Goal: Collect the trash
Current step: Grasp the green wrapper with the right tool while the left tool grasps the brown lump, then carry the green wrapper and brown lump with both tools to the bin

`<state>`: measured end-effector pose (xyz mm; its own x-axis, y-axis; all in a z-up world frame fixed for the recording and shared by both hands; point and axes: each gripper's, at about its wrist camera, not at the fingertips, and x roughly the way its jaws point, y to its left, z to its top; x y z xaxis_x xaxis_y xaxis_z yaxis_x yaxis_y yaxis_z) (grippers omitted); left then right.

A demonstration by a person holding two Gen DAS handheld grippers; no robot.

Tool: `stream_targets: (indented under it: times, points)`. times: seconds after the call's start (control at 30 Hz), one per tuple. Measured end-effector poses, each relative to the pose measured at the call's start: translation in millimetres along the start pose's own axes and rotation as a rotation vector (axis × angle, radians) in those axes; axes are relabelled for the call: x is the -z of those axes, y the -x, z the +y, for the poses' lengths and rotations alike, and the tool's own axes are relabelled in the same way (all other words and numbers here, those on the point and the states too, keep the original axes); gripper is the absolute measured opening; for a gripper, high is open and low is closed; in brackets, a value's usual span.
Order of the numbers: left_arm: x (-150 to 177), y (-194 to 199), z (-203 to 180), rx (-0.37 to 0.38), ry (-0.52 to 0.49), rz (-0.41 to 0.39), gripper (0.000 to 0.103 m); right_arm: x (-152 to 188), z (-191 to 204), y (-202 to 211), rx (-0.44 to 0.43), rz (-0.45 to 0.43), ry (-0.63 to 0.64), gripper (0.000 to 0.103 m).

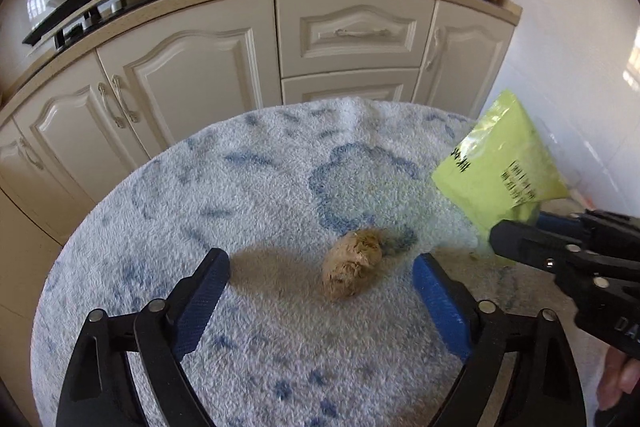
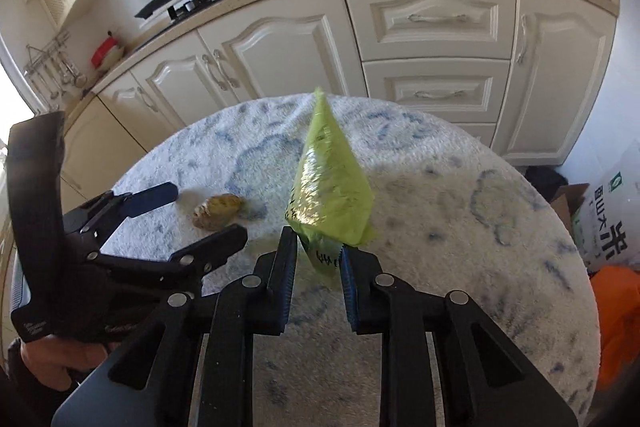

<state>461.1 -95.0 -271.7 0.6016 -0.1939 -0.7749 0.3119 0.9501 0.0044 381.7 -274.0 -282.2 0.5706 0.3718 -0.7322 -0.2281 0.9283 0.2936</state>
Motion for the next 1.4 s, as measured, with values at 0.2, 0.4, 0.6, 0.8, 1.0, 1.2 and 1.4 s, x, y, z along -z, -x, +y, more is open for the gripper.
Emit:
stream_targets:
  times: [0.2,0.4,0.6,0.8,1.0,1.2,1.4]
  points:
    - [-5.6,-5.6,-12.7,0.053,-0.038,-0.029,0.039,1.7,-6.5,-1.3,0.006,0.002,-0.030,0.043]
    - [1.4,-2.9,-0.4,0.102,0.014,-0.025,0.021,5.3,-14.7,10.1,0.072,-0.011,-0.085,0.073]
    - [16.2,13.7,15.5,0.118,0.093,-0.031,0.021,-5.7,-26.0,4.3,0.158,-0.059,-0.084,0.074]
    - [27.2,35.4,20.4,0.104,0.127,-0.033,0.021,-14.0,0.1,-19.4,0.160,-0.045,0.077,0.041]
    - [41.6,71.3,11.2,0.109,0.129,-0.059,0.021,8.7,5.4,-2.4,0.112,-0.040,0.043,0.036]
    - [54.2,121.4,-12.2,0.156,0.103,-0.109,0.021,44.1,9.4,59.1,0.096,-0.089,0.010,0.036]
    - [69.3,182.3,-60.3,0.227,0.039,-0.179,0.021,85.9,-1.0,148.4,0.119,-0.176,-0.046,0.036]
